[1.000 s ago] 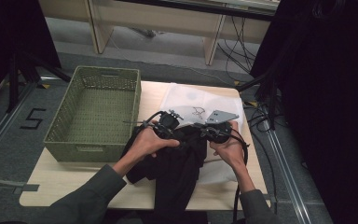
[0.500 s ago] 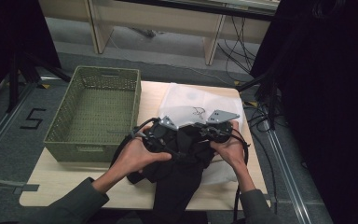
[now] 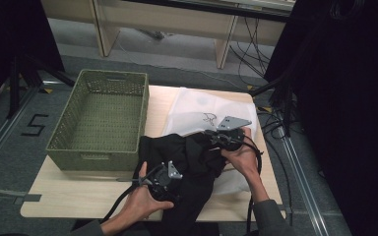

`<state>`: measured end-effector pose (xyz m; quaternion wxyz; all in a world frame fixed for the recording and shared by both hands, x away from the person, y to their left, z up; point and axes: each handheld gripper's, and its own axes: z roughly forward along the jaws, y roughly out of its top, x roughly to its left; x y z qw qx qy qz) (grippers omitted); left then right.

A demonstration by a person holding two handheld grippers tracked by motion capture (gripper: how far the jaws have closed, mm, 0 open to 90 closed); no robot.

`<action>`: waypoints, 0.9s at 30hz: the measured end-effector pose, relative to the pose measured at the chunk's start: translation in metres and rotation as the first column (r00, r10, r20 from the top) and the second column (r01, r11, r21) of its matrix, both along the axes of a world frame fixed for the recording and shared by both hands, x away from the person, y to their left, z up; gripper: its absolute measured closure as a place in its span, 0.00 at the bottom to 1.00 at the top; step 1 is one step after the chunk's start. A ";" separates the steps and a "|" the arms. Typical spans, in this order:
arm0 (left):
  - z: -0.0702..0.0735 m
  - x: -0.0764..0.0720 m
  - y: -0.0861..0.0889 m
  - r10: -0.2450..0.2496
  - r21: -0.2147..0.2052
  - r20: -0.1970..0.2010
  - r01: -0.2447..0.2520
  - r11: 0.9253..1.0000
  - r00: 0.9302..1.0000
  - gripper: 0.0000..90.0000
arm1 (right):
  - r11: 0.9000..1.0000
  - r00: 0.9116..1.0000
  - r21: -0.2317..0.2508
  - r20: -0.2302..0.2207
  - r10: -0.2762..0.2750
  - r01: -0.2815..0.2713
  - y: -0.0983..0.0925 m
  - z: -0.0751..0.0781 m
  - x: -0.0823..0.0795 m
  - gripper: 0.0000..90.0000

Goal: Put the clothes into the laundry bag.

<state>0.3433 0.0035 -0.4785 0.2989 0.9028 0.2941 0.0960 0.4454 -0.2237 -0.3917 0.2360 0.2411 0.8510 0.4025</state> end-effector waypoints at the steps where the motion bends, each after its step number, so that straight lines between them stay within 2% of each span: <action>1: -0.006 0.001 -0.002 -0.003 0.010 0.029 0.003 1.000 1.000 0.13 | 1.000 1.000 -0.006 0.008 -0.004 0.004 -0.001 0.000 0.000 0.99; 3: -0.012 0.002 -0.004 -0.027 0.047 0.082 0.023 0.999 0.996 0.22 | 1.000 1.000 0.006 -0.010 -0.009 0.010 0.000 0.000 -0.002 0.99; 4: -0.012 0.003 -0.003 -0.060 0.042 0.087 0.057 0.998 0.994 0.35 | 1.000 1.000 0.005 -0.006 -0.007 0.007 0.000 0.000 -0.001 0.99; 5: -0.012 0.006 -0.001 -0.071 0.012 0.069 0.071 0.997 0.995 0.48 | 1.000 1.000 -0.002 0.004 0.007 -0.007 -0.001 0.000 0.000 0.99; 6: -0.012 0.006 -0.001 -0.071 0.012 0.069 0.071 0.997 0.995 0.62 | 1.000 1.000 -0.004 0.002 0.007 -0.007 -0.001 0.000 0.001 0.99; 7: -0.010 0.007 0.001 -0.073 -0.013 0.056 0.073 0.997 0.996 0.62 | 1.000 1.000 -0.004 0.002 0.007 -0.007 -0.001 0.000 0.001 0.99; 8: -0.008 0.008 0.001 -0.078 -0.023 0.072 0.080 0.997 0.994 0.74 | 1.000 1.000 -0.005 0.001 0.007 -0.007 -0.001 -0.001 0.001 0.99; 9: -0.006 0.008 0.001 -0.084 -0.023 0.087 0.086 0.996 0.993 0.80 | 1.000 1.000 -0.008 -0.002 0.007 -0.007 -0.001 -0.001 0.001 0.99; 11: 0.003 0.007 0.001 -0.103 -0.052 0.092 0.108 0.993 0.990 0.92 | 1.000 1.000 0.009 -0.011 -0.011 0.011 -0.001 -0.002 -0.001 0.99; 12: 0.015 0.008 0.002 -0.112 -0.073 0.112 0.121 0.990 0.987 0.93 | 1.000 1.000 0.008 -0.008 -0.008 0.008 -0.001 -0.001 0.000 0.99; 13: 0.015 0.008 0.002 -0.112 -0.073 0.112 0.121 0.990 0.987 0.94 | 1.000 1.000 0.008 -0.008 -0.008 0.008 -0.001 -0.001 0.000 0.99; 14: 0.026 0.010 0.001 -0.102 -0.096 0.135 0.116 0.989 0.985 0.94 | 1.000 1.000 0.004 -0.003 -0.005 0.005 -0.001 -0.001 0.000 0.99; 15: 0.032 0.013 0.001 -0.111 -0.093 0.150 0.125 0.988 0.982 0.94 | 1.000 1.000 0.001 -0.005 -0.002 0.002 -0.001 0.000 0.000 0.99; 16: 0.039 0.016 -0.001 -0.097 -0.107 0.159 0.115 0.988 0.982 0.94 | 1.000 1.000 0.000 -0.002 0.006 -0.006 0.000 -0.001 0.000 0.99; 17: 0.050 0.023 -0.005 -0.097 -0.114 0.186 0.119 0.986 0.978 0.94 | 1.000 1.000 0.000 0.002 0.008 -0.008 0.001 -0.001 0.000 0.99; 18: 0.050 0.023 -0.005 -0.097 -0.114 0.186 0.119 0.986 0.978 0.94 | 1.000 1.000 0.000 0.002 0.008 -0.008 0.001 -0.001 0.000 0.99; 19: 0.057 0.032 -0.014 -0.077 -0.151 0.176 0.105 0.983 0.981 0.94 | 1.000 1.000 0.003 -0.004 0.006 -0.006 0.002 0.000 -0.001 0.99; 20: 0.057 0.032 -0.014 -0.077 -0.151 0.176 0.105 0.983 0.981 0.94 | 1.000 1.000 0.000 0.003 0.015 -0.015 0.002 0.001 0.000 0.99; 22: 0.058 0.048 -0.025 -0.062 -0.155 0.183 0.092 0.984 0.981 0.94 | 1.000 1.000 0.006 -0.012 0.007 -0.007 0.003 0.002 -0.002 0.99; 23: 0.055 0.060 -0.033 -0.042 -0.174 0.162 0.070 0.982 0.986 0.94 | 1.000 1.000 0.007 -0.013 0.008 -0.008 0.003 0.002 -0.002 0.99; 25: 0.051 0.070 -0.040 -0.011 -0.191 0.160 0.042 0.981 0.987 0.94 | 1.000 1.000 0.009 -0.006 0.012 -0.012 0.003 0.001 -0.002 0.99; 27: 0.048 0.076 -0.044 -0.003 -0.186 0.151 0.031 0.982 0.989 0.94 | 1.000 1.000 0.011 -0.010 0.021 -0.021 0.003 0.001 -0.002 0.99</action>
